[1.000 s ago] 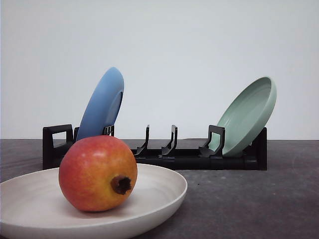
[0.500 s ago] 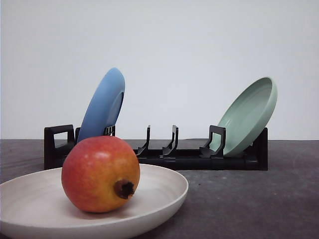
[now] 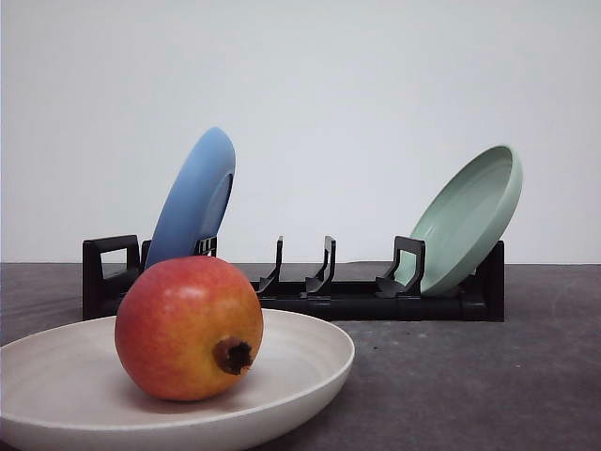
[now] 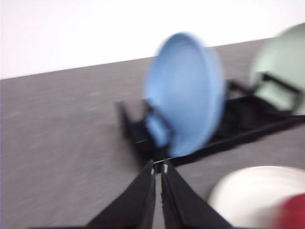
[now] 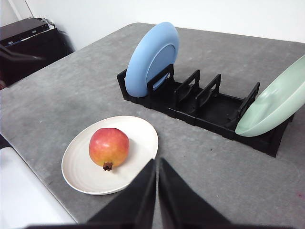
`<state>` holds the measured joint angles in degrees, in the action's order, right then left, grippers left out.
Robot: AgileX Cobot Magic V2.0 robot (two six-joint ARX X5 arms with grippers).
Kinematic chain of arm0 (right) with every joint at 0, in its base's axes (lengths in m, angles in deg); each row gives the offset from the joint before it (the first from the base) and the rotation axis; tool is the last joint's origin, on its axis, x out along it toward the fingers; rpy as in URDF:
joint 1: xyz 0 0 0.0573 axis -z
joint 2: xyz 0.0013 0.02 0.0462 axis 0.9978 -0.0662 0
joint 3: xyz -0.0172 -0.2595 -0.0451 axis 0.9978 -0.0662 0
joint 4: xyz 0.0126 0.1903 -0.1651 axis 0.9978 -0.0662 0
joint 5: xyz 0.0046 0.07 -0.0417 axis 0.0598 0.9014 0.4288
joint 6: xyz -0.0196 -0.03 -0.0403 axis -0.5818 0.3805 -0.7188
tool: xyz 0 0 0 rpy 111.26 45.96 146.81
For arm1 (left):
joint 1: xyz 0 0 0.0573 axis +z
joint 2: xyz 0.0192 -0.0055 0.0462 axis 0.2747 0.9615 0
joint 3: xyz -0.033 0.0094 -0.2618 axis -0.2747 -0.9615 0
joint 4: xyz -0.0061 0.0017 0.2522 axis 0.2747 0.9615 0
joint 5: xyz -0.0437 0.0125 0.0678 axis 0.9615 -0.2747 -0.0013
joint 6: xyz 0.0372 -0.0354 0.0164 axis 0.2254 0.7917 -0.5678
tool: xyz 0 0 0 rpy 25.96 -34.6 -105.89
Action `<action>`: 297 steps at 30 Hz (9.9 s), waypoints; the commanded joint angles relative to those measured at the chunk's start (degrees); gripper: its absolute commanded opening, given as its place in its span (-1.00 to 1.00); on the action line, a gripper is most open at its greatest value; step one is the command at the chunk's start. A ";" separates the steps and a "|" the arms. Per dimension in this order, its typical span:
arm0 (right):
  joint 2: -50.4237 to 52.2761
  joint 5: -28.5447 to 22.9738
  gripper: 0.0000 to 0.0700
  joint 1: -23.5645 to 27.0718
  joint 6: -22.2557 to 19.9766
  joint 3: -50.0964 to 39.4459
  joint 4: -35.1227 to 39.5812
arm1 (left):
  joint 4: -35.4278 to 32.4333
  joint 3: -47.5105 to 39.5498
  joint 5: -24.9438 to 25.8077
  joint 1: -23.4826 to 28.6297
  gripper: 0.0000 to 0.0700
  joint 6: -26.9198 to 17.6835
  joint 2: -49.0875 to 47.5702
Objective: Place pomegranate in white plate
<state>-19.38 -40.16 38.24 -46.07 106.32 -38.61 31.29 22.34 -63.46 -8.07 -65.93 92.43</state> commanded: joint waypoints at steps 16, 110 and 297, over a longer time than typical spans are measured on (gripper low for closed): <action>-0.04 -0.17 -0.99 -0.55 -0.66 0.50 0.59 | -8.52 -16.82 3.59 19.46 -1.00 -3.13 -9.73; 9.33 -2.07 -0.99 45.57 -17.77 -41.16 39.56 | -8.37 -16.80 3.48 19.61 -1.00 -3.32 -9.73; 9.33 -2.07 -0.99 45.57 -17.77 -41.16 39.56 | -8.37 -16.80 3.48 19.61 -1.00 -3.32 -9.73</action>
<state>-10.09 -42.01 83.70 -64.82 65.34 0.64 22.59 6.08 -59.91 11.43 -68.86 82.79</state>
